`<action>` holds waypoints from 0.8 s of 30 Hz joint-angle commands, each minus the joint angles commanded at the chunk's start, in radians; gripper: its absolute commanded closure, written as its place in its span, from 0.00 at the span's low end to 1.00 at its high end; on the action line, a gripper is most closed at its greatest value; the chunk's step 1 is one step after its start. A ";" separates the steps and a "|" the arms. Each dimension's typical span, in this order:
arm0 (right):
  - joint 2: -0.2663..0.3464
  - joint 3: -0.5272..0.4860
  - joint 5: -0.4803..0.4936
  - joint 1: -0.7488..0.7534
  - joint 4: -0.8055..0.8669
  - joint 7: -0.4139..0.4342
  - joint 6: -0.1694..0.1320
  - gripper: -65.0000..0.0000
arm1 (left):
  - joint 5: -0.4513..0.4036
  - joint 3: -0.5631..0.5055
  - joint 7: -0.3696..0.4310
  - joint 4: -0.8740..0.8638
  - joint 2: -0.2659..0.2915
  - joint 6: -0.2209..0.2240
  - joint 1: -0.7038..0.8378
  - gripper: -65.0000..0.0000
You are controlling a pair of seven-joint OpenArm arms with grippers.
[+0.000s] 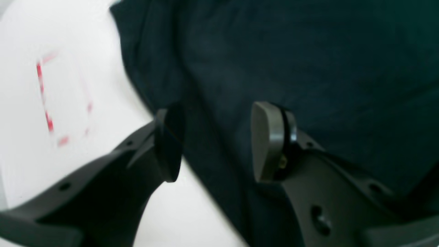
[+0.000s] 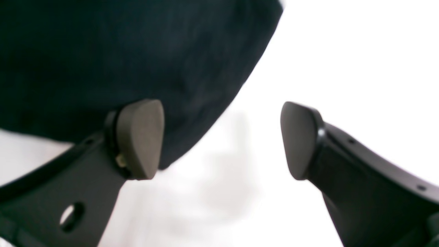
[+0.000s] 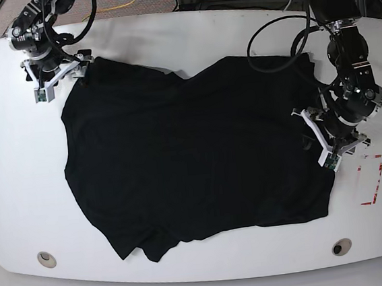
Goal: Layout the t-shirt on the table in an organized manner, then fold the t-shirt properly
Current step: 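Drag the t-shirt edges apart with both grippers to flatten it, then grasp the t-shirt edge with the right gripper and pull it outward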
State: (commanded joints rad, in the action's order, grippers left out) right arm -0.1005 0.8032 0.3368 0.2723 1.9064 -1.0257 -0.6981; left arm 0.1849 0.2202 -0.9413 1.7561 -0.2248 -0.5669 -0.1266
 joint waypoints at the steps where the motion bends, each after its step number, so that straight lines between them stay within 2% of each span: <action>1: 0.000 0.000 0.012 0.005 -0.018 0.000 0.000 0.21 | 0.000 0.005 -0.005 0.000 0.000 0.000 0.000 0.57; 8: 0.003 -0.005 0.054 0.000 -0.129 0.000 0.000 0.21 | 0.000 0.006 -0.006 0.009 -0.002 0.000 0.000 0.57; 13: 0.037 -0.075 0.055 -0.002 -0.178 0.000 0.000 0.21 | -0.002 0.006 -0.008 0.032 -0.002 0.000 0.023 0.57; 20: 0.040 -0.169 0.055 0.005 -0.187 0.000 0.000 0.22 | -0.002 0.009 -0.008 0.034 -0.003 0.003 0.035 0.57; 22: 0.040 -0.178 0.055 0.008 -0.187 0.000 0.000 0.27 | -0.002 0.009 -0.008 0.034 -0.003 0.003 0.037 0.57; 24: 0.041 -0.183 0.055 0.009 -0.187 0.000 0.000 0.43 | -0.002 0.015 -0.008 0.034 -0.003 0.003 0.038 0.57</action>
State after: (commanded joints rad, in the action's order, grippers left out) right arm -0.0591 0.6206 0.3920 0.2816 1.7192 -1.0257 -0.6981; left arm 0.1834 0.2355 -0.9490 1.7898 -0.2279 -0.5639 -0.0882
